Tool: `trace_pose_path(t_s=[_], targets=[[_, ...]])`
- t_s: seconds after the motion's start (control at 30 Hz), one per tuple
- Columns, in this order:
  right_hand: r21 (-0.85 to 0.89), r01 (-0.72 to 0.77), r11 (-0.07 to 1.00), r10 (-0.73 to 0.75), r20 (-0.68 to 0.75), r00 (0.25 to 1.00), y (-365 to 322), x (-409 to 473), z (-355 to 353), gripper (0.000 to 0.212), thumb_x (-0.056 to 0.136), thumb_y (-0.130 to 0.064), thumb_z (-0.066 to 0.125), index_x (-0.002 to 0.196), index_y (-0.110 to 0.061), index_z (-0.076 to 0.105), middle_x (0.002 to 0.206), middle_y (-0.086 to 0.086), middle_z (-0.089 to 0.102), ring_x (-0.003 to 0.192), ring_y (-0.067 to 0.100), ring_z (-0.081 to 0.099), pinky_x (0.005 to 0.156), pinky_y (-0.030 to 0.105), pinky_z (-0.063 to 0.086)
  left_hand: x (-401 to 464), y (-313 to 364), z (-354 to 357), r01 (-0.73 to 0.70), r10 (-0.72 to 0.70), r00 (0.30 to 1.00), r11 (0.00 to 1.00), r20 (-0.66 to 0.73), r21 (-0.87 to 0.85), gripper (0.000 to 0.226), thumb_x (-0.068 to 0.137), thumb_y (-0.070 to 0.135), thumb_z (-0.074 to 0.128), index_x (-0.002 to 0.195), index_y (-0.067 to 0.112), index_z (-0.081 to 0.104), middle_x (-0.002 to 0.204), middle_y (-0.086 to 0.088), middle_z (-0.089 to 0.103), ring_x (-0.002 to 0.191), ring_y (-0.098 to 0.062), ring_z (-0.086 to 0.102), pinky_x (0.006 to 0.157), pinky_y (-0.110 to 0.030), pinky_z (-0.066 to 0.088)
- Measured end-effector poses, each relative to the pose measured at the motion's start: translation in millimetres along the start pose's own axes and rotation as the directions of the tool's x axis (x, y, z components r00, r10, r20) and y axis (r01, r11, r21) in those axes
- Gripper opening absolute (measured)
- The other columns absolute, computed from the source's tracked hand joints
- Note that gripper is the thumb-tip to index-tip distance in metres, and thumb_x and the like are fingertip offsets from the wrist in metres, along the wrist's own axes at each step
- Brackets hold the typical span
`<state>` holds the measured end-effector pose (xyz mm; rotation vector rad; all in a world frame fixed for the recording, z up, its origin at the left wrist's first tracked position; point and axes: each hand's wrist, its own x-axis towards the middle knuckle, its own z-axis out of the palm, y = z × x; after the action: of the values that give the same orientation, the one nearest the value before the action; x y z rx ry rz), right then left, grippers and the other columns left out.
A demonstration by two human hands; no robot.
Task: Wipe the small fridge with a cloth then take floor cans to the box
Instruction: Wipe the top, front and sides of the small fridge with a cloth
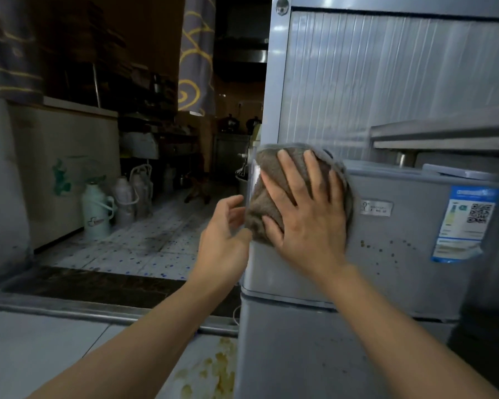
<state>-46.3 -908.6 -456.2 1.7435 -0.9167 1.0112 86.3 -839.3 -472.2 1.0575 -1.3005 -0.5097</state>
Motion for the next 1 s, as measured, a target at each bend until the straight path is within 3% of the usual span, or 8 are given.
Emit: trace_pose_path(t_s=[0.07,0.17,0.27,0.5,0.63,0.83,0.9,1.0], targets=[[0.003,-0.045,0.999,0.045,0.037,0.998,-7.4,-44.4,6.1,0.074,0.083,-0.05,0.046,0.149,-0.026,0.022,0.158,0.004,0.014,0.146,0.032,0.006,0.114,0.048,0.002,-0.8,-1.7,10.4,0.012,-0.013,0.999,1.0,-0.049,-0.013,0.044,0.089,0.0,0.049,0.126,0.024,0.046,0.107,0.013,0.059,0.102,0.002,0.056,0.087,-0.024,0.05],[0.019,0.08,0.997,-0.082,0.148,0.986,-5.9,-129.0,8.1,0.08,0.078,-0.05,0.056,0.147,-0.028,0.022,0.158,0.001,0.011,0.147,0.029,-0.001,0.117,0.049,-0.001,-4.3,-5.4,20.2,-0.001,0.006,0.994,0.999,-0.113,0.047,0.037,0.091,0.005,0.048,0.122,0.026,0.05,0.097,0.02,0.06,0.091,0.01,0.057,0.08,-0.02,0.05],[0.043,0.191,0.981,-0.196,0.204,0.959,14.0,-145.8,7.3,0.084,0.071,-0.05,0.065,0.144,-0.029,0.03,0.157,-0.005,0.011,0.147,0.026,0.0,0.116,0.044,-0.001,-3.1,-5.4,26.2,-0.003,0.032,0.986,0.984,-0.162,0.177,0.037,0.09,0.019,0.055,0.125,0.027,0.046,0.102,0.016,0.058,0.096,-0.002,0.056,0.084,-0.032,0.05],[-0.042,-0.05,0.998,0.05,-0.011,0.999,56.3,-50.4,-7.5,0.073,0.084,-0.054,0.045,0.148,-0.027,0.024,0.156,0.002,0.016,0.144,0.029,0.011,0.112,0.047,0.011,6.1,-10.6,36.0,0.03,0.064,0.977,0.904,-0.203,0.426,0.055,0.078,0.045,0.066,0.121,0.018,0.046,0.11,-0.002,0.051,0.092,-0.015,0.049,0.074,-0.031,0.043],[-0.006,-0.182,0.983,0.181,-0.023,0.983,45.1,-87.3,0.7,0.07,0.087,-0.052,0.044,0.147,-0.023,0.025,0.157,0.005,0.014,0.145,0.033,0.009,0.116,0.049,0.003,6.8,-14.0,35.8,0.032,0.062,0.974,0.913,-0.217,0.406,0.051,0.076,0.047,0.067,0.114,0.02,0.046,0.11,-0.001,0.053,0.094,-0.016,0.052,0.077,-0.036,0.048],[-0.003,-0.176,0.984,0.175,0.054,0.983,45.1,-119.2,-4.6,0.07,0.081,-0.047,0.048,0.143,-0.021,0.031,0.156,0.006,0.015,0.144,0.034,0.011,0.116,0.048,0.003,1.1,-6.1,39.3,0.058,0.032,0.975,0.92,-0.221,0.386,0.057,0.078,0.041,0.068,0.122,0.017,0.041,0.118,-0.004,0.049,0.1,-0.019,0.051,0.081,-0.038,0.048],[0.012,-0.219,0.976,0.218,0.019,0.976,42.9,-88.9,-9.3,0.073,0.081,-0.048,0.047,0.146,-0.021,0.027,0.156,0.006,0.014,0.144,0.033,0.009,0.115,0.049,0.003,-0.9,1.3,42.2,0.012,0.107,0.965,0.893,-0.238,0.449,0.068,0.078,0.032,0.07,0.131,0.015,0.032,0.129,-0.008,0.038,0.109,-0.022,0.043,0.089,-0.037,0.041],[0.025,-0.162,0.986,0.163,-0.013,0.987,44.5,-45.1,-13.1,0.072,0.083,-0.049,0.047,0.146,-0.019,0.028,0.157,0.005,0.013,0.144,0.031,0.009,0.115,0.049,0.003,3.9,18.8,52.4,-0.197,0.407,0.897,0.719,-0.175,0.666,0.078,0.073,0.013,0.067,0.139,0.012,0.025,0.141,-0.014,0.026,0.128,-0.029,0.025,0.105,-0.042,0.025]])
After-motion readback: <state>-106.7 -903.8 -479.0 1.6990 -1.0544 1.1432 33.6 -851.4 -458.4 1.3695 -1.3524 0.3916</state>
